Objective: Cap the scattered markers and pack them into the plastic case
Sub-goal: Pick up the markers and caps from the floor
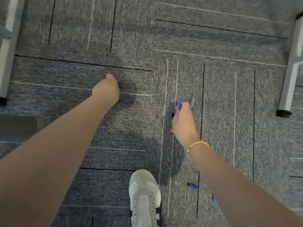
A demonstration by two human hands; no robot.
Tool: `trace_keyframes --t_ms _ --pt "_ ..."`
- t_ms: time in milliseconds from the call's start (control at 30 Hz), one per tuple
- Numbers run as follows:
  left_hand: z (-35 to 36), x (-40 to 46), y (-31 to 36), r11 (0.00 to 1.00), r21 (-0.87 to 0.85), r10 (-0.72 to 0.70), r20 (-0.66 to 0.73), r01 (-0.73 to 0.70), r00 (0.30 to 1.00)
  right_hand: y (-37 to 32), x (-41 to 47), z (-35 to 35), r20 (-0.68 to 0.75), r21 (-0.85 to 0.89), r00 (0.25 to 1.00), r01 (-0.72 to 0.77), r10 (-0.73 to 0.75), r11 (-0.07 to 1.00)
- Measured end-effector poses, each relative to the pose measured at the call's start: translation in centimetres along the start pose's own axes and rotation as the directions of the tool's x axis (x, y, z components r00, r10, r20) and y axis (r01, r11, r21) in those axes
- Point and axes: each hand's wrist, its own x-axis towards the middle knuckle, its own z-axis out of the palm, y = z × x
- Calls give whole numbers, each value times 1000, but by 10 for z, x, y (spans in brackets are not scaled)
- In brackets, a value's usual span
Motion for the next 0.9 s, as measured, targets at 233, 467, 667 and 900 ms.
trace_keyframes --t_ms 233,467,667,900 --pt "3 -10 9 982 -190 47 188 -11 981 -15 12 -37 366 841 927 -365 77 399" --pt "8 -38 63 654 -703 77 429 279 900 0 27 -59 265 840 954 -301 143 452" --pt "33 -53 95 886 -448 259 265 -119 929 15 46 -65 -99 -17 982 -163 161 986" --pt "42 -49 122 955 -1 293 138 -296 946 3 50 -46 -104 -390 995 -39 -2 920"
